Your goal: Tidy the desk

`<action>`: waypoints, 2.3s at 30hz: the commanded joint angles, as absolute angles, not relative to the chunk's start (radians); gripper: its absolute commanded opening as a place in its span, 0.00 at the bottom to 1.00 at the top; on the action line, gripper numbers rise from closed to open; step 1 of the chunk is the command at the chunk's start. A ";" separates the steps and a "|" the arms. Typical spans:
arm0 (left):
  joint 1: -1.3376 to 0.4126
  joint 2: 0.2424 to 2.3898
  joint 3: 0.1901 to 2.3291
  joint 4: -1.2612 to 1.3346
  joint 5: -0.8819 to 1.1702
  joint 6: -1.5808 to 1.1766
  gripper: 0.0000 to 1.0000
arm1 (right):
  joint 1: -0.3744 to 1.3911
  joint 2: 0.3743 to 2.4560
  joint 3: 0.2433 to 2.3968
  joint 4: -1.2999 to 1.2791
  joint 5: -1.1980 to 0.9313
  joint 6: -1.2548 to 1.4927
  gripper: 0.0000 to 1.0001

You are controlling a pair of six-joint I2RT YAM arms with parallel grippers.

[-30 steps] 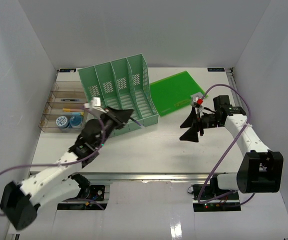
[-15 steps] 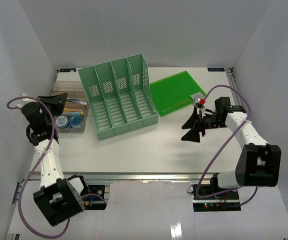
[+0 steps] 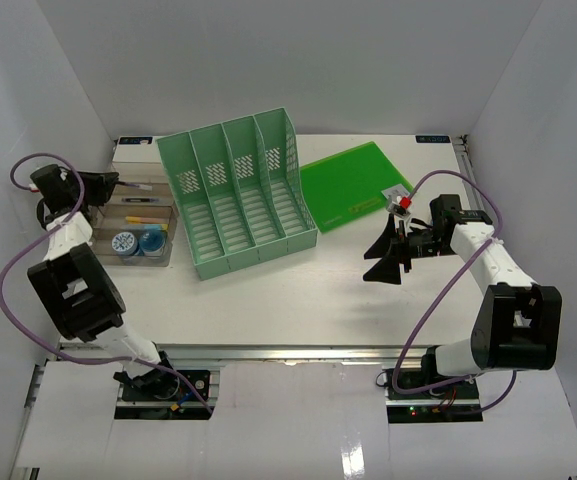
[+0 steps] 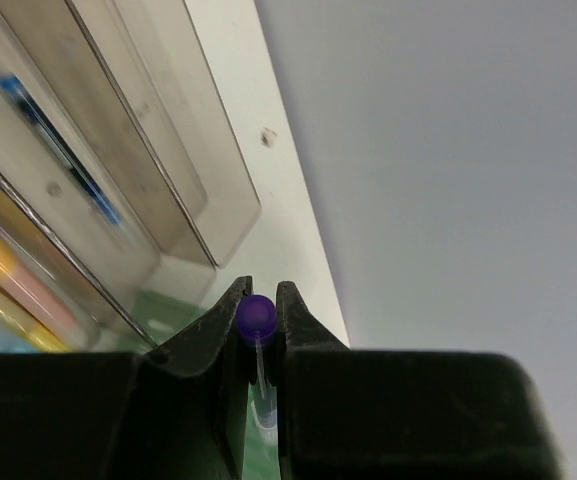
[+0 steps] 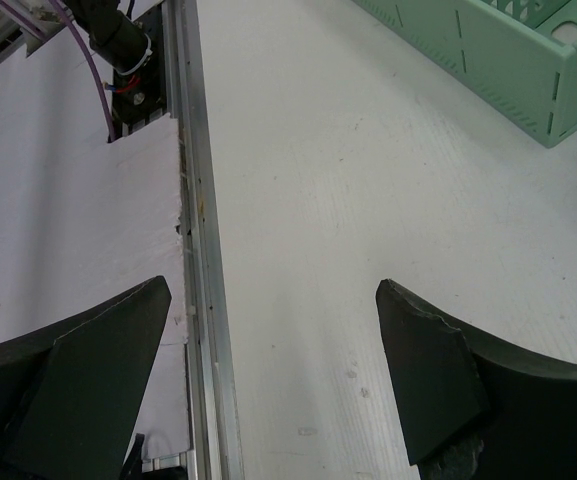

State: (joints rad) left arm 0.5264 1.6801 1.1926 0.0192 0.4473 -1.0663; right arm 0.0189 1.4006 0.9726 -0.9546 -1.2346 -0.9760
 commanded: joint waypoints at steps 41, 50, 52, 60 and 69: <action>0.442 1.674 1.321 -0.107 0.333 -0.799 0.82 | -0.034 1.236 0.899 -0.482 -0.710 -0.488 0.90; 0.394 1.109 0.813 0.135 0.516 -0.837 0.93 | -0.046 1.247 0.921 -0.313 0.001 -0.044 0.90; 0.357 0.988 0.728 0.151 0.539 -0.850 0.96 | -0.058 1.274 0.939 -0.327 0.072 0.019 0.90; 0.080 0.738 0.530 0.190 0.603 -0.918 0.96 | -0.104 1.486 1.094 -0.338 0.151 0.127 0.90; -0.166 0.633 0.402 0.249 0.615 -0.969 0.96 | -0.108 1.814 1.321 -0.374 0.172 0.176 0.97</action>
State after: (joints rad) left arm -0.0852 0.6744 0.4303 0.2038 0.6133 -0.9448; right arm -0.1055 1.7094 1.2174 -0.3497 0.1387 0.1217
